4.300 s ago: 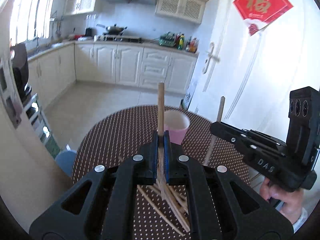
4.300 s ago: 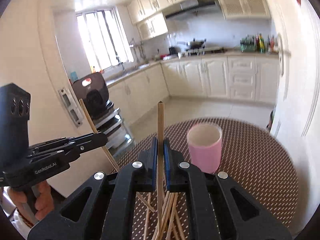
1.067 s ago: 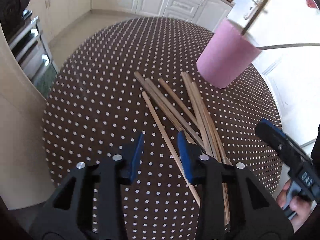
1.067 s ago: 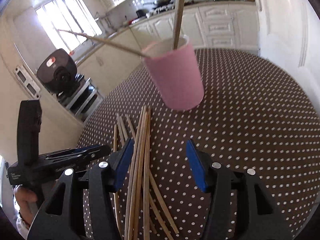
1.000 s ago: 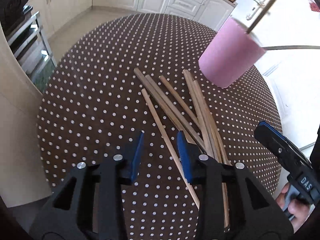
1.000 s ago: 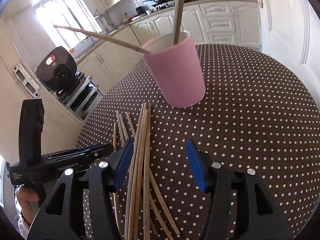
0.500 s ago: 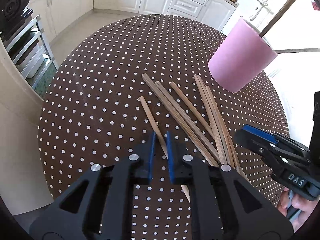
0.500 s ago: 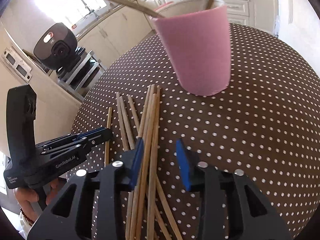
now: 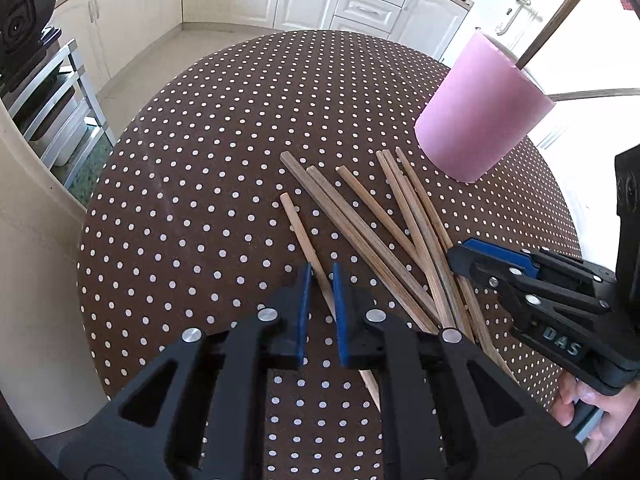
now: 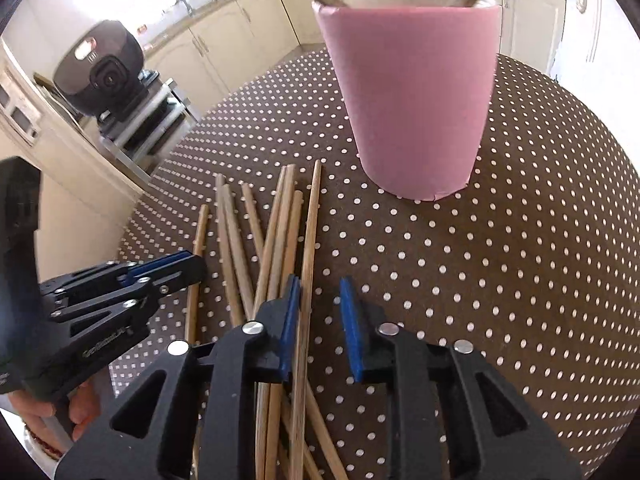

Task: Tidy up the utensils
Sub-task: 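Reach the right tool down and grasp another chopstick while the left tool grasps one too, then lift the chopstick with the right tool above the pink cup while the left tool carries its chopstick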

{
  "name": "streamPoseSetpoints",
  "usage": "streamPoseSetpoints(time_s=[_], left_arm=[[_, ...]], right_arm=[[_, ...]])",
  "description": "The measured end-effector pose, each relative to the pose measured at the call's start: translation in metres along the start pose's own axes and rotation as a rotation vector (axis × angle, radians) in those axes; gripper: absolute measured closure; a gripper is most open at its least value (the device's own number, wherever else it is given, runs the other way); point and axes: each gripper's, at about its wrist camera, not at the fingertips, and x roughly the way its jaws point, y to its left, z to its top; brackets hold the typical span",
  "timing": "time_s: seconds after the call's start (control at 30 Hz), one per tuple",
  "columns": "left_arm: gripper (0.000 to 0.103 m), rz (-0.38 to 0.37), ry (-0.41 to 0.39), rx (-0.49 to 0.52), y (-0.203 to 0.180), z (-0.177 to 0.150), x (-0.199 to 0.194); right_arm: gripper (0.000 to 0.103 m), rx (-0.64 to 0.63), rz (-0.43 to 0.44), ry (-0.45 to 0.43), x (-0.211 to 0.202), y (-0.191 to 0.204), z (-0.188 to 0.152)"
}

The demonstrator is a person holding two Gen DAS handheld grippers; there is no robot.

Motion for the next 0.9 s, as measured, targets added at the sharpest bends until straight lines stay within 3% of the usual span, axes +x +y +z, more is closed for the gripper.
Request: streamPoseSetpoints(time_s=[0.2, 0.27, 0.37, 0.7, 0.9], left_arm=[[0.092, 0.015, 0.001, 0.008, -0.006, 0.003, 0.001], [0.092, 0.02, -0.003, 0.011, -0.007, 0.004, 0.002], [0.094, 0.015, -0.006, -0.002, -0.007, 0.004, 0.002], [0.096, 0.001, -0.023, -0.035, 0.003, -0.003, -0.016], [0.097, -0.011, -0.064, -0.036, -0.001, -0.006, -0.041]], right_arm=[[0.089, -0.026, -0.036, 0.017, 0.015, 0.013, 0.02], [0.097, -0.038, -0.054, 0.016, 0.019, 0.016, 0.023], [0.098, -0.031, -0.057, 0.007, 0.022, 0.018, 0.024], [0.098, 0.008, -0.022, -0.052, -0.014, -0.005, -0.002], [0.098, -0.011, 0.003, -0.095, -0.039, 0.006, -0.012]])
